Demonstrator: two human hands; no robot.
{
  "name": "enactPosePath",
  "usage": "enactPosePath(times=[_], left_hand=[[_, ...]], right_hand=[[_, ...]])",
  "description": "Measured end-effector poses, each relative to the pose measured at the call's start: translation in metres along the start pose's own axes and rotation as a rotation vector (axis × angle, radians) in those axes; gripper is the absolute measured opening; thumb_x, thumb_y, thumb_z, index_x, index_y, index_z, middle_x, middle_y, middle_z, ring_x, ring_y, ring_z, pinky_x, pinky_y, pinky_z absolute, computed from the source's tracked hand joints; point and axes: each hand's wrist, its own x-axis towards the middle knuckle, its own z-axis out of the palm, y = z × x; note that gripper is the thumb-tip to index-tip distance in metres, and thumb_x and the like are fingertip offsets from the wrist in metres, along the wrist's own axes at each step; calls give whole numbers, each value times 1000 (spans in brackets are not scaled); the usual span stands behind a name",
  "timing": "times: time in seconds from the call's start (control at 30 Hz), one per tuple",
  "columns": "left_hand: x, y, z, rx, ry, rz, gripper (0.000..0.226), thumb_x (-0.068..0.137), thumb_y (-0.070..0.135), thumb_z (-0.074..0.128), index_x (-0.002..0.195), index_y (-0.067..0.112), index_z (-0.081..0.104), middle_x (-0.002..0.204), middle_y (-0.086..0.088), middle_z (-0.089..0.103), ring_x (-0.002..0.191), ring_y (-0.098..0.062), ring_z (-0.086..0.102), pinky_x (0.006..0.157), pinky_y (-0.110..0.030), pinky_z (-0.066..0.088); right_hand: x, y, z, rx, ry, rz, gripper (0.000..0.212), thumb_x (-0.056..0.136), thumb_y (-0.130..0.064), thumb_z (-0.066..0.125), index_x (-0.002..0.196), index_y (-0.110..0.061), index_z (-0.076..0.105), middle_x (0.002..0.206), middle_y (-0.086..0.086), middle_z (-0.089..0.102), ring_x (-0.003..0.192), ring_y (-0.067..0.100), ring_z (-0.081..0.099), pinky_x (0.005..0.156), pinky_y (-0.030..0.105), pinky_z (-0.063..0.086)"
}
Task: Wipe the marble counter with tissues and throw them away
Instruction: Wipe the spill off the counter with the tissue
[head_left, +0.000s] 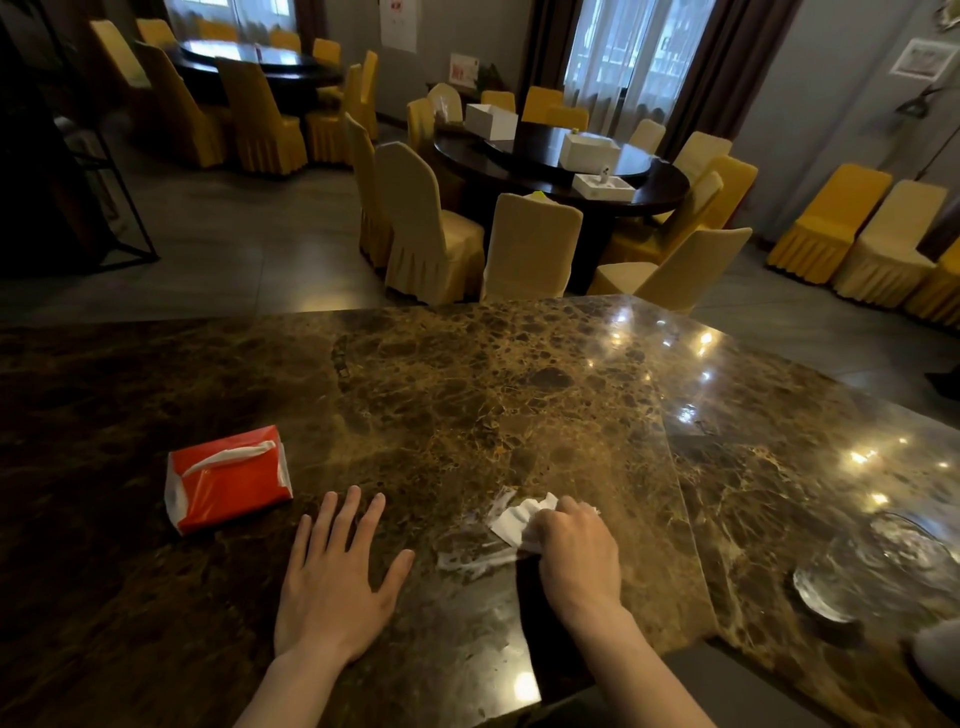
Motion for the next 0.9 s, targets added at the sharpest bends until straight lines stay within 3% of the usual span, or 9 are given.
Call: enactPosePath(times=[0.1, 0.17, 0.27, 0.43, 0.57, 0.77, 0.9], left_hand=[[1, -1, 1, 4, -3, 0, 84, 87, 82, 2, 159, 39, 3, 170, 8, -1, 153, -13, -17, 126, -42, -6], [1, -2, 2, 3, -2, 0, 85, 86, 82, 2, 159, 39, 4, 170, 7, 0, 153, -13, -16, 126, -42, -5], [2, -4, 3, -10, -8, -2, 85, 87, 82, 4, 159, 38, 5, 170, 7, 1, 153, -13, -15, 126, -43, -4], [3, -4, 3, 0, -22, -6, 85, 86, 82, 5, 159, 38, 5, 170, 6, 0, 153, -14, -15, 126, -44, -3], [2, -4, 2, -1, -24, -3, 84, 87, 81, 5, 160, 38, 5, 170, 6, 0, 153, -14, -16, 126, -43, -3], [0, -4, 0, -22, -23, 7, 83, 88, 81, 5, 160, 39, 3, 170, 8, -2, 152, -13, -19, 126, -42, -5], [-1, -2, 0, -22, -22, 0, 82, 89, 80, 7, 160, 39, 3, 170, 8, -2, 152, -13, -18, 126, -42, -5]], right_hand=[[1, -16, 1, 10, -104, -107, 17, 95, -31, 60, 97, -24, 75, 95, -4, 58, 92, 18, 54, 71, 33, 46], [-3, -23, -1, 45, -151, -161, 16, 91, -23, 62, 97, -23, 76, 96, -2, 59, 93, 21, 56, 71, 35, 46], [-11, -30, 0, 123, -60, -193, 22, 89, -10, 61, 100, -22, 75, 98, -3, 58, 92, 21, 57, 69, 32, 45], [-35, -58, 18, 111, -77, -394, 14, 90, -18, 64, 99, -21, 74, 101, -2, 62, 99, 20, 51, 73, 34, 52], [-38, -46, 19, 69, -23, -318, 8, 73, -19, 81, 78, -21, 75, 82, -4, 64, 82, 18, 60, 55, 29, 50], [-20, 5, 14, 16, 28, -72, 15, 94, -16, 59, 99, -21, 72, 106, -4, 60, 102, 18, 49, 73, 33, 51], [-22, -5, 14, 24, 43, 2, 16, 97, -16, 57, 102, -18, 72, 111, -3, 55, 105, 17, 48, 73, 31, 51]])
